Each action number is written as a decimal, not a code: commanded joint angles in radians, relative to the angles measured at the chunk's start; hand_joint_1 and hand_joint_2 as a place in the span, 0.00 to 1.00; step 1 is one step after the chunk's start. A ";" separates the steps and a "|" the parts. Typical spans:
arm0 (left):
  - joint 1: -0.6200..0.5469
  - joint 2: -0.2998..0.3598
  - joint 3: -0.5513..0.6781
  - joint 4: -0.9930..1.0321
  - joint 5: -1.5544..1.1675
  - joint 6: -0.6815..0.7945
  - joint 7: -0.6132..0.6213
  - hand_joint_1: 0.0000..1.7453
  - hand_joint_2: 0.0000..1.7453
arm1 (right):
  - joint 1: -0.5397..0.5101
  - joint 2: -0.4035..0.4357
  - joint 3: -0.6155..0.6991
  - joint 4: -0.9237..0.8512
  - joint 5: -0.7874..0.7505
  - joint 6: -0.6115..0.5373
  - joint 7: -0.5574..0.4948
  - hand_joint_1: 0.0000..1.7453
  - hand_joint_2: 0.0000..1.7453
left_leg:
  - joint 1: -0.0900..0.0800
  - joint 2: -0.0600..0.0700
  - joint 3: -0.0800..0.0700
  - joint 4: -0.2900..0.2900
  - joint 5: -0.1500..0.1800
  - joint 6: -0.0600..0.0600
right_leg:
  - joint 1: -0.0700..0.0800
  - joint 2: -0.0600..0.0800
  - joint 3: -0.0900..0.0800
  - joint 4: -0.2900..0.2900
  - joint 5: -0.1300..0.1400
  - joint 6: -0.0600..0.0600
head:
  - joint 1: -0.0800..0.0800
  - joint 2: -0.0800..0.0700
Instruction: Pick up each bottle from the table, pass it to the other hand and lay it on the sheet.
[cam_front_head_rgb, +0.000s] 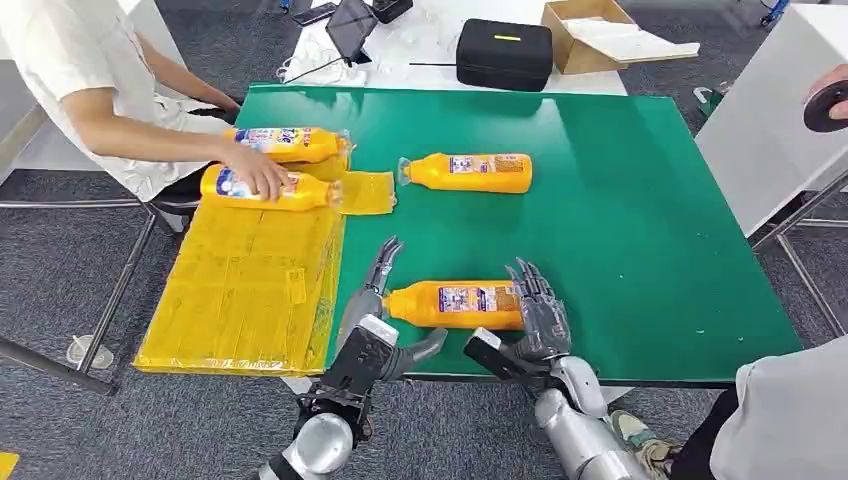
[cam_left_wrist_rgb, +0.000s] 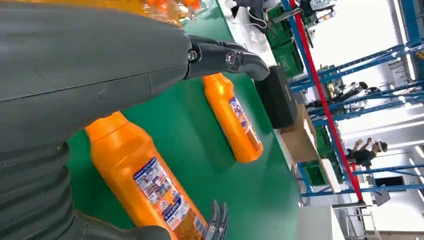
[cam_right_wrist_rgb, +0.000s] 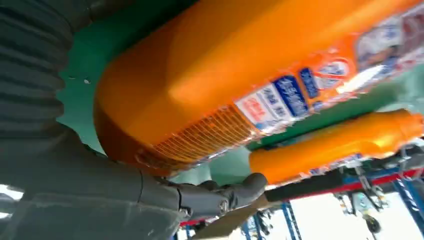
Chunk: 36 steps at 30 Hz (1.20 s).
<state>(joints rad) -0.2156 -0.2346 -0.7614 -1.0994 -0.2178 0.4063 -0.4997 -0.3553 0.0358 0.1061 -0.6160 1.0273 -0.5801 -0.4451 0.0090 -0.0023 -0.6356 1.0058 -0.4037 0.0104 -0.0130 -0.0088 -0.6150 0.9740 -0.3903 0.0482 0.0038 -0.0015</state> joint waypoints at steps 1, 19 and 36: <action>-0.047 0.015 -0.035 0.049 0.009 -0.009 -0.002 0.00 1.00 | -0.066 -0.056 0.102 0.174 -0.005 0.113 0.041 1.00 1.00 | 0.000 0.000 0.004 0.000 -0.001 0.000 | 0.000 0.000 0.004 -0.001 -0.001 -0.001 | 0.000 0.000; -0.046 0.002 -0.013 0.041 0.060 -0.033 -0.009 0.00 1.00 | -0.041 -0.069 0.146 0.140 -0.053 0.090 0.009 1.00 1.00 | 0.001 0.001 0.011 -0.001 0.000 0.000 | 0.001 0.000 0.010 -0.002 0.000 -0.001 | 0.000 0.000; 0.140 0.042 0.145 0.036 0.612 -0.182 0.016 0.00 1.00 | 0.132 -0.018 0.045 -0.177 -0.457 0.019 -0.162 1.00 1.00 | 0.001 0.005 0.012 -0.001 -0.004 0.000 | 0.001 0.005 0.011 -0.001 -0.002 -0.003 | 0.000 0.000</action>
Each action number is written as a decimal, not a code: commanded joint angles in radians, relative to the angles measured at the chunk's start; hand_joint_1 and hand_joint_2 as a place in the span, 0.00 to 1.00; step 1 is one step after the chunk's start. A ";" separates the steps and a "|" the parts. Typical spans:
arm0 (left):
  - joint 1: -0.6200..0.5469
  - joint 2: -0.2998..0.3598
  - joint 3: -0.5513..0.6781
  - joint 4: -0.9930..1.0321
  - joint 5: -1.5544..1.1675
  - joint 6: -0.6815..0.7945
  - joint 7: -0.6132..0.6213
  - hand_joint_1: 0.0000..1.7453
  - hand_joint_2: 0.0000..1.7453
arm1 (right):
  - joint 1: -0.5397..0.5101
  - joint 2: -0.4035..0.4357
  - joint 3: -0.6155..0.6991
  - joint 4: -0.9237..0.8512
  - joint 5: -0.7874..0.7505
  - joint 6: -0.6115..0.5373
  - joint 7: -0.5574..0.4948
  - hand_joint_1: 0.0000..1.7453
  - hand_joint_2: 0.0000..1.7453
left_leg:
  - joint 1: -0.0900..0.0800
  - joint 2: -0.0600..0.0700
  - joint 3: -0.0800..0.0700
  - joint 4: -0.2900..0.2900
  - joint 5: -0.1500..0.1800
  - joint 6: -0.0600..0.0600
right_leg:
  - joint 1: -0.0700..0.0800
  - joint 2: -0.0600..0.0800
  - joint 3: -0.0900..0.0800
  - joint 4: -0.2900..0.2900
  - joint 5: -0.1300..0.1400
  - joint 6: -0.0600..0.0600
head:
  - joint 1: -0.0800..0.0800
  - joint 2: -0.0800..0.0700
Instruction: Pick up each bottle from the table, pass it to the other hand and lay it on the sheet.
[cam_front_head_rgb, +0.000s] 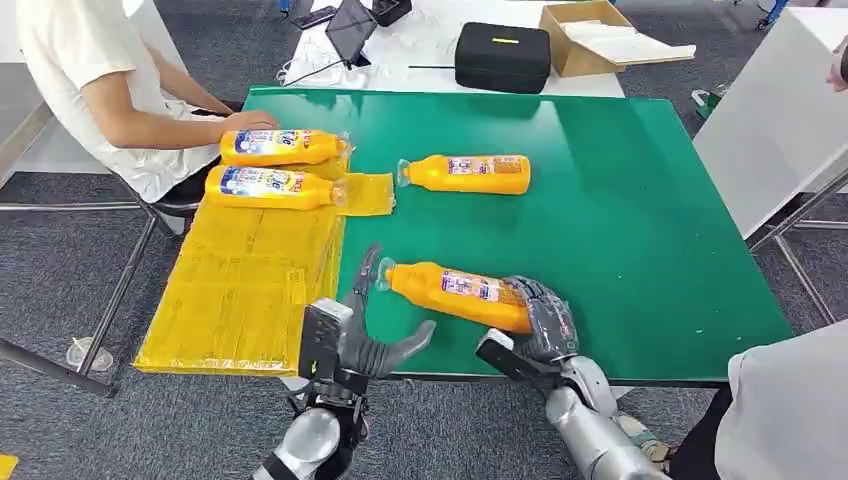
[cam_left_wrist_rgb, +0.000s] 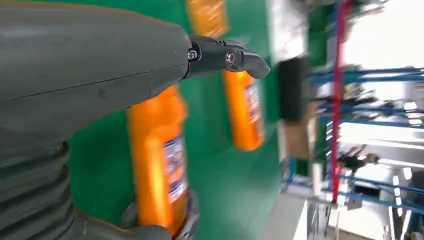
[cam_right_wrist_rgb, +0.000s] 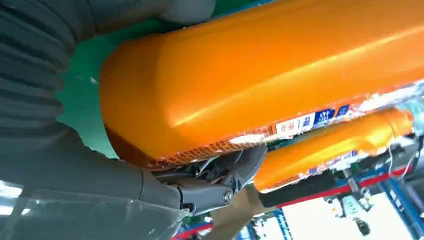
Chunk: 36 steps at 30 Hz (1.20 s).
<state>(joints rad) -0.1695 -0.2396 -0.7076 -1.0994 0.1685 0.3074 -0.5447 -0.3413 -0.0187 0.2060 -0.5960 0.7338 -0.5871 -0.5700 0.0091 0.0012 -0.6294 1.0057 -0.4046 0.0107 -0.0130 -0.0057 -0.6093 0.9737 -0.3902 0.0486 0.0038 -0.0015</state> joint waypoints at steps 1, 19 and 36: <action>0.110 0.047 0.105 0.020 0.249 -0.071 0.041 0.00 1.00 | 0.132 0.045 -0.069 -0.235 -0.201 0.020 -0.048 1.00 1.00 | 0.001 0.003 0.008 -0.001 -0.004 -0.001 | 0.001 0.004 0.007 -0.001 -0.003 -0.004 | 0.000 0.000; 0.197 0.114 0.067 -0.168 0.206 0.043 -0.102 0.00 1.00 | 0.256 0.065 -0.114 -0.481 -0.303 0.013 -0.086 0.88 1.00 | 0.000 0.000 -0.004 0.000 -0.002 0.000 | 0.000 0.000 -0.004 0.001 -0.002 -0.002 | 0.000 0.000; 0.069 0.052 0.054 -0.078 0.443 -0.295 0.080 0.00 1.00 | 0.169 0.132 0.291 -0.517 -0.355 0.183 -0.111 0.79 1.00 | 0.001 0.002 -0.004 0.000 -0.001 -0.001 | 0.001 0.003 -0.006 0.001 -0.001 -0.002 | 0.000 0.000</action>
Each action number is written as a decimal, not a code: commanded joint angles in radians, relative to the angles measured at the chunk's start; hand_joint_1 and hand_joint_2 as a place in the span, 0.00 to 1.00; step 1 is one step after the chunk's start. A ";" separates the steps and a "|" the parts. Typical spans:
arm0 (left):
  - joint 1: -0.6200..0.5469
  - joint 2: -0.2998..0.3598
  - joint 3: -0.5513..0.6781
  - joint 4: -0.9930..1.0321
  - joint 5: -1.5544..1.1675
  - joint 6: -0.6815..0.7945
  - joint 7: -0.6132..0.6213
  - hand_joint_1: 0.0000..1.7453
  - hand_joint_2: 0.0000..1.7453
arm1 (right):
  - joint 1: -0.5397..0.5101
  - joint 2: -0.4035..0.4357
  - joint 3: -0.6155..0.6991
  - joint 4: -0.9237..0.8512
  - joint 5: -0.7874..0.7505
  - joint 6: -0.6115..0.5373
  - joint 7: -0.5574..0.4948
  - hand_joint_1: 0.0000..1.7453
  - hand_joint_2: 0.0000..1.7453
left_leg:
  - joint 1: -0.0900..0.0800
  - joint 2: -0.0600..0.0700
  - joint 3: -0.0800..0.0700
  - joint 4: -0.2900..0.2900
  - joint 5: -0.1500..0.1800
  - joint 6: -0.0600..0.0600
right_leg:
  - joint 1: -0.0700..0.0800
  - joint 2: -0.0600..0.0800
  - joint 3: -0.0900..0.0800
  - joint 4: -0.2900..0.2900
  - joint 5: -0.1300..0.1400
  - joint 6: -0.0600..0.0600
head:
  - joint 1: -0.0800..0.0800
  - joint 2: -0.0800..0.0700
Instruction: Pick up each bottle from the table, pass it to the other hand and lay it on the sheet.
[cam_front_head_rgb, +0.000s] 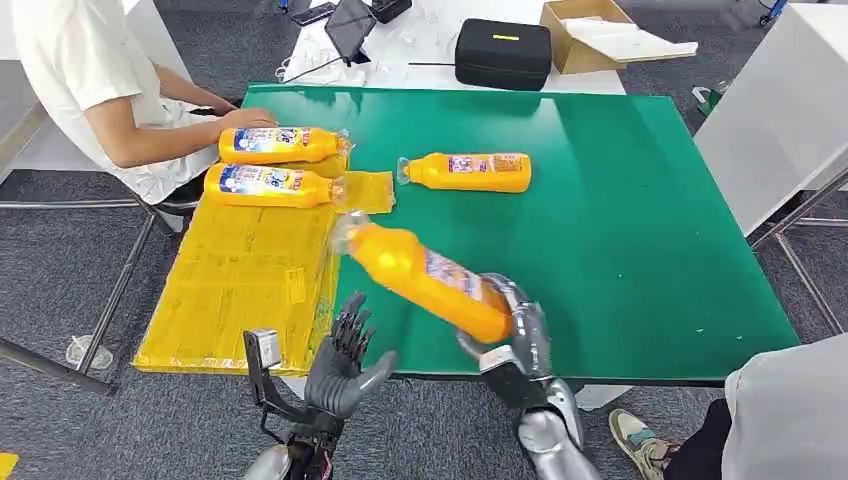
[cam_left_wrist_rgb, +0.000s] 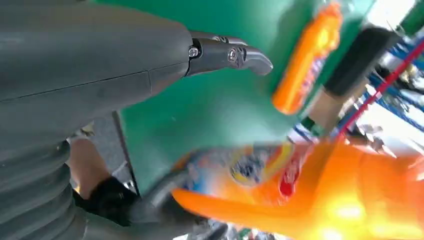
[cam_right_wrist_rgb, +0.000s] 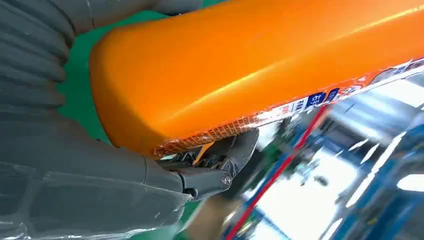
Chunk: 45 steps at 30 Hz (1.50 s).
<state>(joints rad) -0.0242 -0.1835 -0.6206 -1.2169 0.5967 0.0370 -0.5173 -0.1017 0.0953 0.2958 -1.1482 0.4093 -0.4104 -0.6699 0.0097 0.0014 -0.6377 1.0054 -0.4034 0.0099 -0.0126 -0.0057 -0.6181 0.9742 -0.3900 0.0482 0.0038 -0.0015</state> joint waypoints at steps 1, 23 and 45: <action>-0.083 -0.007 -0.033 0.043 0.007 -0.021 0.035 0.00 1.00 | -0.074 0.015 0.216 0.039 -0.030 0.003 -0.010 0.80 1.00 | 0.000 0.003 0.006 0.001 -0.003 0.000 | 0.001 0.003 0.005 0.001 -0.002 -0.002 | 0.000 0.000; -0.097 -0.003 -0.010 -0.103 -0.016 0.083 -0.024 0.00 1.00 | -0.100 0.038 0.265 0.205 -0.079 0.008 -0.028 0.76 1.00 | 0.000 0.000 0.003 -0.001 -0.001 0.000 | 0.001 0.000 0.003 -0.001 -0.001 -0.001 | 0.000 0.000; -0.093 0.008 -0.015 -0.055 0.021 -0.017 0.018 1.00 1.00 | -0.035 0.018 0.257 0.097 -0.092 0.002 -0.028 0.02 1.00 | 0.000 0.000 0.001 0.000 -0.001 0.000 | 0.000 0.001 0.001 -0.001 -0.001 -0.001 | 0.000 0.000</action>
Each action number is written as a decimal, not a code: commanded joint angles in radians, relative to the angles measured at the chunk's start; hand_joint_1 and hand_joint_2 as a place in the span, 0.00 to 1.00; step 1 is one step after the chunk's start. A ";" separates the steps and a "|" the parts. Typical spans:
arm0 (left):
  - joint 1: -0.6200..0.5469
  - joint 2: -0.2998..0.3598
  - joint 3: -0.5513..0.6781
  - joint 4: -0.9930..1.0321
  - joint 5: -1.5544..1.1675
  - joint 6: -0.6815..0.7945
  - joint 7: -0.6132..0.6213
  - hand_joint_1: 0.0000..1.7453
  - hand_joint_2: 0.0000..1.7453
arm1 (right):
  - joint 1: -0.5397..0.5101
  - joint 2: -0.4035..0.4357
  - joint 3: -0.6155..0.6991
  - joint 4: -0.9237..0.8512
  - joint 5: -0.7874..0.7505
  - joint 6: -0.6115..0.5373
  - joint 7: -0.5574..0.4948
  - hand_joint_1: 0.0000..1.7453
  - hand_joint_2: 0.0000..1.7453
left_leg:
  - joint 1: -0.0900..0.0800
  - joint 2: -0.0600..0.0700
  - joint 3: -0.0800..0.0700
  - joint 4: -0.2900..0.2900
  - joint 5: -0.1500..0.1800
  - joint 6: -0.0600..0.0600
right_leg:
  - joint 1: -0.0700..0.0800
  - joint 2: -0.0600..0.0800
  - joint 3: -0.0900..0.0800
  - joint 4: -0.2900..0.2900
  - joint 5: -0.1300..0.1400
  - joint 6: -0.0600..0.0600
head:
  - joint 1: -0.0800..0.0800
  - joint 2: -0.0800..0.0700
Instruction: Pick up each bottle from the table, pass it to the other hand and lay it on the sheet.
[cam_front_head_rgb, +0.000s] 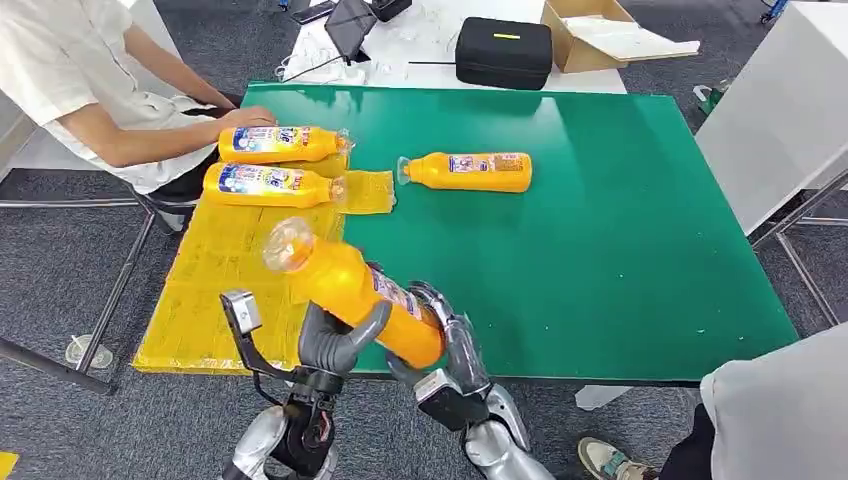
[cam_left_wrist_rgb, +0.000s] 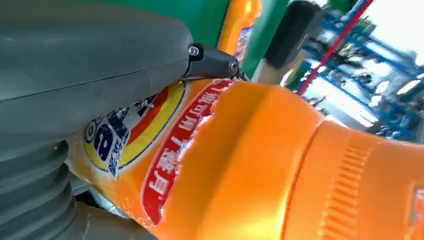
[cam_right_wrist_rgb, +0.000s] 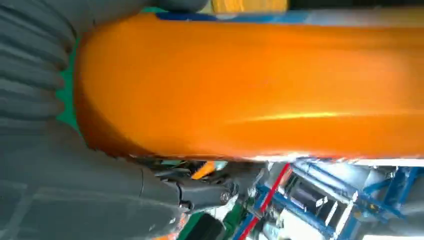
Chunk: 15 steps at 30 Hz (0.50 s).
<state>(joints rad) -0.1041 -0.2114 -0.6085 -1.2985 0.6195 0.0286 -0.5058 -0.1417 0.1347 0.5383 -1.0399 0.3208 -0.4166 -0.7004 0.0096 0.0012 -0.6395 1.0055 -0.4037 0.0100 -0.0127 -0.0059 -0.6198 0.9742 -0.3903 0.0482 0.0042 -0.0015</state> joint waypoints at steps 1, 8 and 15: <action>-0.013 0.036 -0.027 0.027 -0.002 -0.008 0.006 1.00 1.00 | 0.005 -0.021 0.014 -0.011 -0.004 0.008 0.002 0.02 1.00 | 0.000 0.000 0.005 0.000 -0.002 0.000 | 0.000 0.001 0.004 0.000 -0.002 -0.001 | 0.000 0.000; 0.031 0.042 0.047 -0.084 -0.045 0.071 -0.028 1.00 1.00 | 0.080 -0.031 -0.009 -0.038 -0.007 -0.001 0.002 0.00 0.00 | 0.000 0.000 0.004 0.000 -0.002 0.000 | 0.001 0.000 0.004 0.000 -0.002 -0.002 | 0.000 0.000; 0.035 0.044 0.206 -0.095 -0.404 0.436 -0.147 1.00 1.00 | 0.230 -0.070 -0.181 -0.325 0.253 -0.282 0.002 0.00 0.00 | 0.000 -0.001 0.002 0.000 -0.001 0.000 | 0.000 -0.001 0.002 0.000 -0.001 -0.001 | 0.000 0.000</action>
<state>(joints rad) -0.0612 -0.1953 -0.5689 -1.3767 0.5464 0.1417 -0.5611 -0.0573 0.1153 0.5375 -1.0822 0.3680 -0.5201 -0.7004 0.0096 0.0012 -0.6399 1.0055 -0.4042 0.0096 -0.0127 -0.0059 -0.6203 0.9741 -0.3904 0.0481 0.0038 -0.0015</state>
